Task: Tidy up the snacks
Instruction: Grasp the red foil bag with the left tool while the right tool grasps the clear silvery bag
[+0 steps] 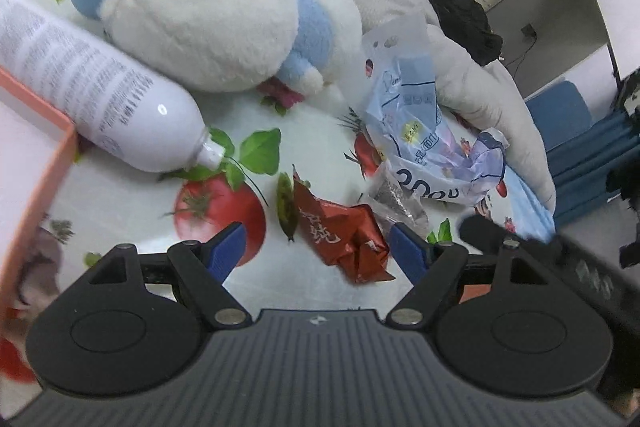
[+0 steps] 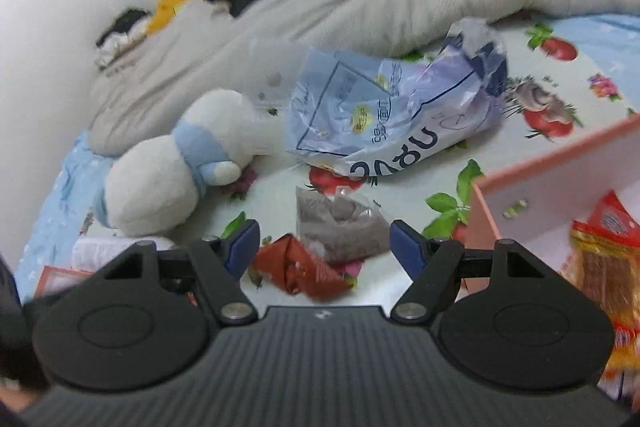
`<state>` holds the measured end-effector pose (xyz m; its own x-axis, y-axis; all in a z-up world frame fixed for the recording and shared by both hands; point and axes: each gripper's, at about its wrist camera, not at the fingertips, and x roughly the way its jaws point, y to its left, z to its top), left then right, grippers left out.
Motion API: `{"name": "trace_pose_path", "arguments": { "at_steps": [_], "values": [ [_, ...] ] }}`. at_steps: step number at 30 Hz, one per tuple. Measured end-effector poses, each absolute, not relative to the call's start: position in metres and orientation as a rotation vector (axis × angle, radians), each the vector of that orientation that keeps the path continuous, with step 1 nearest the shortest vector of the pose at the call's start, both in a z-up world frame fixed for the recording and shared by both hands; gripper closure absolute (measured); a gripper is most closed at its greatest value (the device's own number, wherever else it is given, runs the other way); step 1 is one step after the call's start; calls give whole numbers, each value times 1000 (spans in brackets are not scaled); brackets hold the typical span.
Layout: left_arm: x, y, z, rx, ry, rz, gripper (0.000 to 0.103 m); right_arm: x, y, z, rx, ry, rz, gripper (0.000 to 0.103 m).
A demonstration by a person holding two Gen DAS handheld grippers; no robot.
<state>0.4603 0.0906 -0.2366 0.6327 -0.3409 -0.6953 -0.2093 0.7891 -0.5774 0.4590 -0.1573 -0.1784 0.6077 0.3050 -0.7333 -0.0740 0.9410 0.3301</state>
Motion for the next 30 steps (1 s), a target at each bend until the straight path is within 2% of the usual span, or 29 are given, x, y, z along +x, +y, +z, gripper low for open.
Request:
{"name": "trace_pose_path", "arguments": {
  "at_steps": [4, 5, 6, 9, 16, 22, 28, 29, 30],
  "values": [
    [466, 86, -250, -743, 901, -98, 21, 493, -154, -184, 297, 1036, 264, 28],
    [468, 84, -253, -746, 903, -97, 22, 499, -153, -185, 296, 1056, 263, 21],
    [470, 82, -255, -750, 904, -100, 23, 504, -151, -186, 284, 1067, 264, 20],
    [475, 78, -260, -770, 895, -123, 27, 518, -144, -191, 234, 1080, 247, 20],
    [484, 60, -268, -737, 897, -165, 29, 545, -132, -210, 179, 1195, 250, 18],
    [492, 44, -275, -706, 907, -153, 33, 555, -126, -226, 77, 1246, 230, 20],
    [492, 39, -276, -653, 891, -126, 47, 558, -130, -230, 82, 1235, 254, 22],
    [491, 41, -276, -651, 889, -112, 60, 557, -130, -229, 77, 1228, 267, 27],
    [490, 44, -276, -663, 891, -96, 61, 557, -130, -227, 75, 1223, 278, 31]
  ]
}}
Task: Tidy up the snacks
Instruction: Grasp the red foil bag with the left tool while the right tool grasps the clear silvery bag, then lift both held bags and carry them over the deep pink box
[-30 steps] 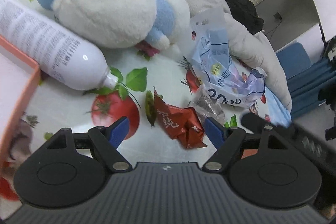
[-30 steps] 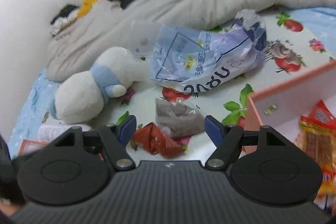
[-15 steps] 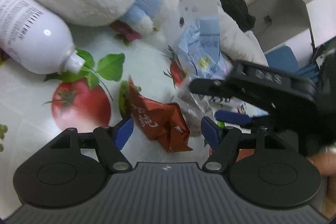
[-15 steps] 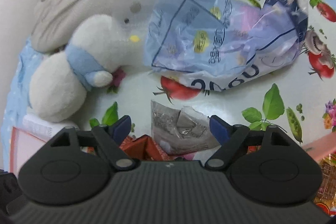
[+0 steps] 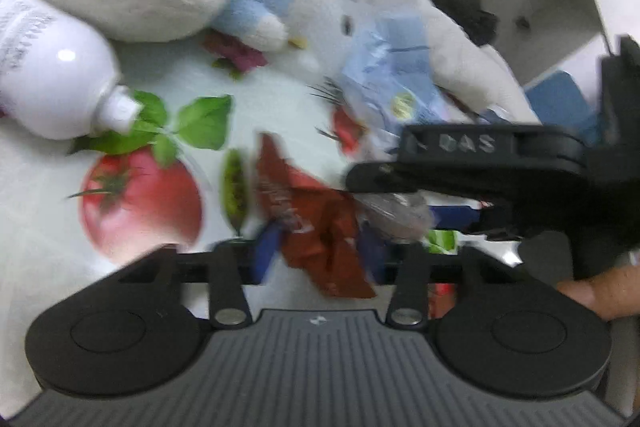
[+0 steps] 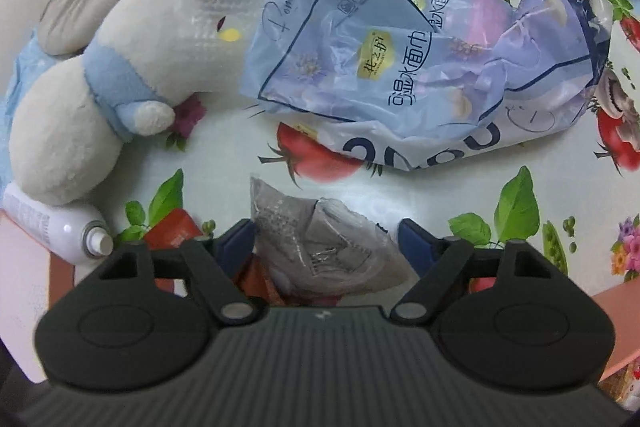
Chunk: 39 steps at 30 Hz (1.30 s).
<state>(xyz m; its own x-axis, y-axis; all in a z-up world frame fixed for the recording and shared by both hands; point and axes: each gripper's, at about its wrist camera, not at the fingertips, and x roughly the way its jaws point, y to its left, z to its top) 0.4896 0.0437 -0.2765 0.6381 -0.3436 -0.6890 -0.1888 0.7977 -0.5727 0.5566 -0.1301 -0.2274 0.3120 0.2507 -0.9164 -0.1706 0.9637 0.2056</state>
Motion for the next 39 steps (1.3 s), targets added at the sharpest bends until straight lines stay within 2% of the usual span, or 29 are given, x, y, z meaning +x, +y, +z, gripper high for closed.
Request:
{"name": "trace_pose_path", "arguments": {
  "at_steps": [1, 3, 7, 9, 19, 26, 36, 37, 39],
  "values": [
    [489, 46, -277, -684, 894, -102, 63, 556, -131, -226, 81, 1220, 288, 33],
    [487, 47, -277, -685, 893, -110, 72, 553, -131, -223, 81, 1207, 294, 38],
    [477, 48, -270, -662, 889, -121, 85, 543, -136, -213, 77, 1177, 295, 42],
    [471, 47, -266, -642, 888, -139, 103, 537, -134, -209, 64, 1164, 301, 43],
    [417, 56, -237, -569, 865, -161, 103, 482, -139, -177, 47, 1090, 330, 44],
    [375, 72, -228, -564, 850, -165, 103, 426, -137, -178, -11, 1057, 363, 44],
    [388, 79, -234, -600, 870, -192, 102, 351, -142, -196, 26, 987, 349, 44],
    [391, 77, -236, -601, 873, -197, 102, 344, -143, -200, 27, 978, 341, 44],
    [396, 72, -239, -597, 888, -203, 93, 328, -142, -206, -11, 964, 331, 44]
  ]
}}
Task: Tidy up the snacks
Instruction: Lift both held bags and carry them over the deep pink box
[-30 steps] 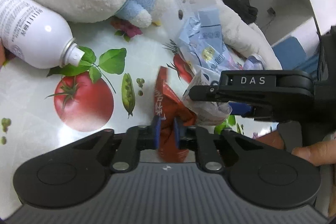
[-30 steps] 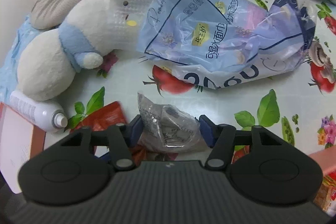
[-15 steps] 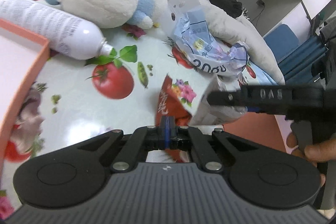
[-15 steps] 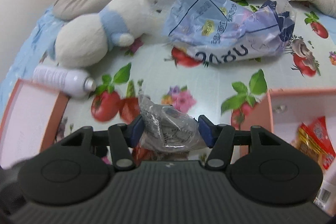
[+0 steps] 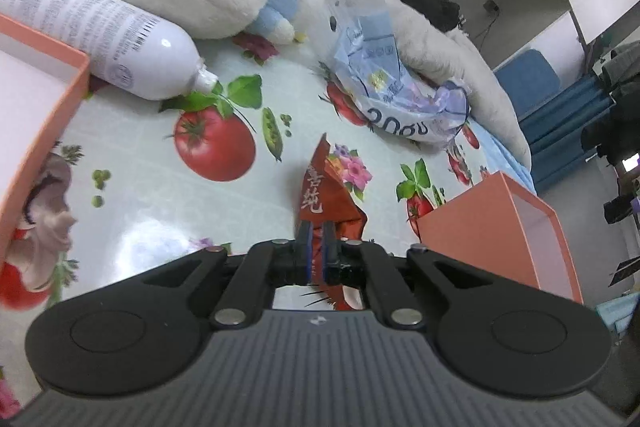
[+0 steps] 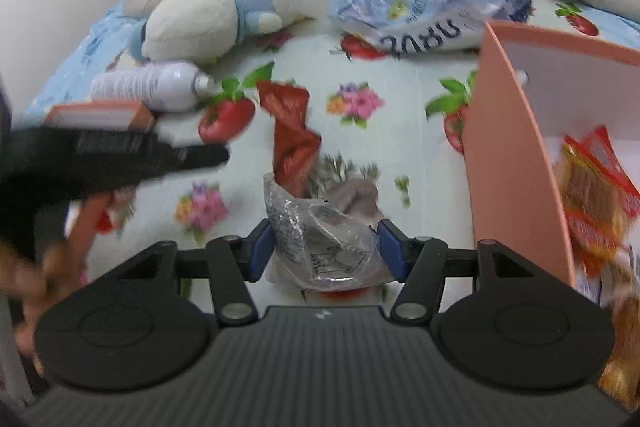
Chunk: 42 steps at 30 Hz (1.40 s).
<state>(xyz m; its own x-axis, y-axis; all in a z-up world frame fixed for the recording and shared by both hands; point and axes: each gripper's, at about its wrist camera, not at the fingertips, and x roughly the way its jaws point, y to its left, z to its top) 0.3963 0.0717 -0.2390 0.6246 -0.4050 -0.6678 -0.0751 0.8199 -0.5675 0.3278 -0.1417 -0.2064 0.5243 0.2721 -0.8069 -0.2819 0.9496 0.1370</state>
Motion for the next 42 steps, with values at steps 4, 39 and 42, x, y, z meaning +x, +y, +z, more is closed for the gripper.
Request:
{"name": "trace_pose_path", "arguments": {
  "at_steps": [4, 39, 42],
  "values": [
    [407, 55, -243, -548, 908, -234, 65, 305, -139, -213, -59, 917, 335, 44],
    [369, 17, -223, -228, 903, -133, 55, 228, -161, -202, 42, 786, 344, 44],
    [332, 26, -207, -262, 887, -137, 55, 210, -164, -192, 66, 760, 357, 44]
  ]
}}
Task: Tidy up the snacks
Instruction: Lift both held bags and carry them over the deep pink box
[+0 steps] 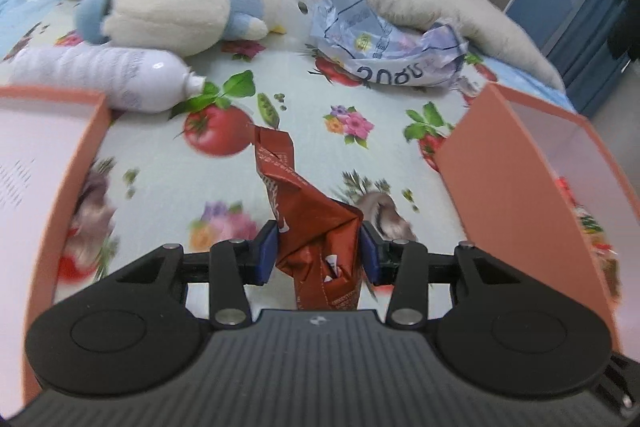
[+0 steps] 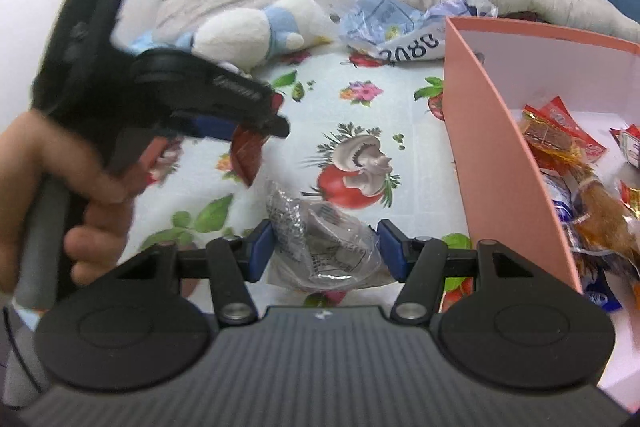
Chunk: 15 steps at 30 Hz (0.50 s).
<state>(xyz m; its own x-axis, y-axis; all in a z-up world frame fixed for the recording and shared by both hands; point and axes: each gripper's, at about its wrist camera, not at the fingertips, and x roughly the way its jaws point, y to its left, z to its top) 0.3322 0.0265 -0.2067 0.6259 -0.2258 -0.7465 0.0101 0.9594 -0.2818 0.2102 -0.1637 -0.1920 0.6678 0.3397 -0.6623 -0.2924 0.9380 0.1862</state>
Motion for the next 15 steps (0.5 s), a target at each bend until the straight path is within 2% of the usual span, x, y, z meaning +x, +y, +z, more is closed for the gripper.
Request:
{"name": "trace_pose_path", "arguments": {
  "at_steps": [15],
  "values": [
    [163, 35, -158, -295, 825, -117, 55, 119, -196, -134, 143, 712, 342, 44]
  ]
}}
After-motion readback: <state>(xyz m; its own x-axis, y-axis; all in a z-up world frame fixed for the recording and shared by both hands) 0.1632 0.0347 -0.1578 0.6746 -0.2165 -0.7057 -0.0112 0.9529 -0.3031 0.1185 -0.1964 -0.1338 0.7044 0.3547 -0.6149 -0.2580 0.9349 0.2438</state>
